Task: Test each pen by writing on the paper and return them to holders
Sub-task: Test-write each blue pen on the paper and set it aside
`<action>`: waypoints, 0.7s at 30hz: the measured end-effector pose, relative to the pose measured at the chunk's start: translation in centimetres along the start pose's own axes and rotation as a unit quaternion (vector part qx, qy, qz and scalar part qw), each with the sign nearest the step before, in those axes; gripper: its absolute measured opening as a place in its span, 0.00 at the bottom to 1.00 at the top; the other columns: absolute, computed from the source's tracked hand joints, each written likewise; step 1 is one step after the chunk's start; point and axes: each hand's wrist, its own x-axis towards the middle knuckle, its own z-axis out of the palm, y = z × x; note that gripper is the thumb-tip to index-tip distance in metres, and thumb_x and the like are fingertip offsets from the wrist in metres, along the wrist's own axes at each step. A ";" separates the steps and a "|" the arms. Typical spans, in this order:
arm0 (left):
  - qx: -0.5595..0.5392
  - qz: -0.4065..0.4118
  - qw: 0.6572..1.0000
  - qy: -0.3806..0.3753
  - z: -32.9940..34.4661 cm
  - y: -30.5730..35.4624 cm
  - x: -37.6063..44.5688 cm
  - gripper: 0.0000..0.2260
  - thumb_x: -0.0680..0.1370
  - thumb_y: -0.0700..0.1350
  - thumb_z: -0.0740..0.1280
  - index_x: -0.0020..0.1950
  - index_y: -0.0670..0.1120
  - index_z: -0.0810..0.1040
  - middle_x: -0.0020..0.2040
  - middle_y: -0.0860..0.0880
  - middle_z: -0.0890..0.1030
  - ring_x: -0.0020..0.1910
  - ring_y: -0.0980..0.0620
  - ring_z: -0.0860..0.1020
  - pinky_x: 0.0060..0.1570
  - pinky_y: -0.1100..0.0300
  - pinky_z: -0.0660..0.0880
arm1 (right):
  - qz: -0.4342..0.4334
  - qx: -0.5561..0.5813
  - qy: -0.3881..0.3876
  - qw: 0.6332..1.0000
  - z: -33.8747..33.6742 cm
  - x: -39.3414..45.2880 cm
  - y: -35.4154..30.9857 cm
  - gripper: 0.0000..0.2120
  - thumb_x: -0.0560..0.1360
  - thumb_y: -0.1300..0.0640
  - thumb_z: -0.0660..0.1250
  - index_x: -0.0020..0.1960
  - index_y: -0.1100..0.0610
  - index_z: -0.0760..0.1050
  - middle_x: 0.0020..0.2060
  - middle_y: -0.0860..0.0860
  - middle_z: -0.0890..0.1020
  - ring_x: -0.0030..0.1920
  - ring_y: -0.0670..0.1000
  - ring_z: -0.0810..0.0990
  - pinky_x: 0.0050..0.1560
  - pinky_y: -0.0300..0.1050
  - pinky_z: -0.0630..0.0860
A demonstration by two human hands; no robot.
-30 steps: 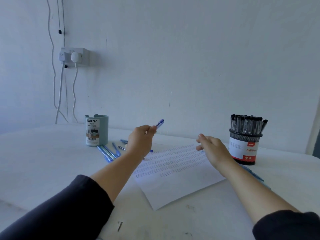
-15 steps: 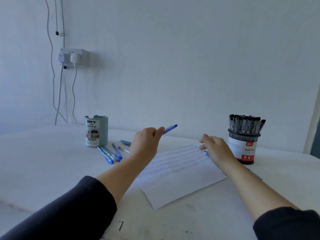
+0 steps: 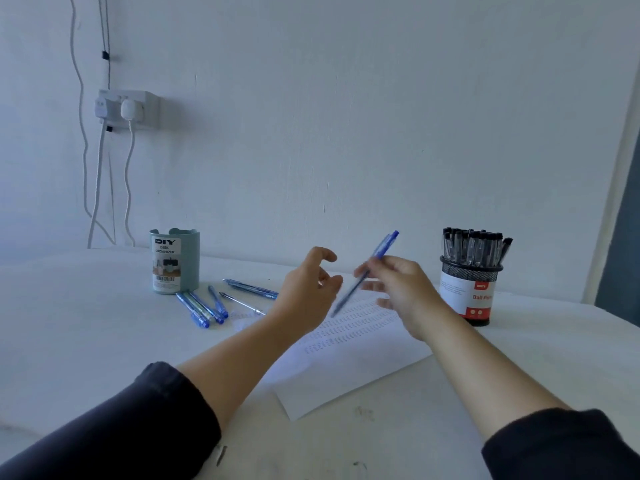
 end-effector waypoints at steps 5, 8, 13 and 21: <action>0.198 -0.010 0.975 0.103 -3.9 -3.1 2.1 0.08 0.77 0.39 0.61 0.47 0.45 0.80 0.46 0.45 0.80 0.44 0.46 0.77 0.47 0.54 0.75 | -0.031 -0.210 0.085 0.974 -3.2 0.5 1.2 0.19 0.76 0.51 0.66 0.30 0.56 0.66 0.27 0.51 0.69 0.31 0.50 0.67 0.33 0.44 0.59; 0.285 -0.090 0.946 0.124 -6.6 -5.0 2.5 0.12 0.75 0.36 0.59 0.50 0.48 0.80 0.52 0.48 0.79 0.52 0.46 0.75 0.52 0.52 0.71 | 0.035 -0.490 0.061 0.869 -4.3 0.6 2.7 0.16 0.74 0.46 0.65 0.34 0.54 0.66 0.31 0.50 0.74 0.37 0.53 0.74 0.41 0.45 0.65; 0.397 -0.190 0.898 -0.012 -7.8 -5.9 2.2 0.23 0.75 0.34 0.56 0.59 0.58 0.77 0.64 0.50 0.73 0.66 0.45 0.66 0.60 0.47 0.62 | 0.076 -0.643 0.065 0.759 -4.5 0.1 3.2 0.13 0.75 0.42 0.63 0.53 0.50 0.71 0.54 0.50 0.77 0.60 0.54 0.72 0.54 0.47 0.65; 0.450 -0.123 0.885 -0.011 -6.4 -6.9 3.1 0.19 0.79 0.37 0.55 0.65 0.53 0.74 0.65 0.51 0.75 0.65 0.49 0.68 0.62 0.47 0.61 | 0.120 -0.641 0.072 0.755 -4.6 -0.1 3.6 0.21 0.74 0.38 0.63 0.61 0.51 0.70 0.60 0.51 0.73 0.63 0.56 0.69 0.61 0.50 0.67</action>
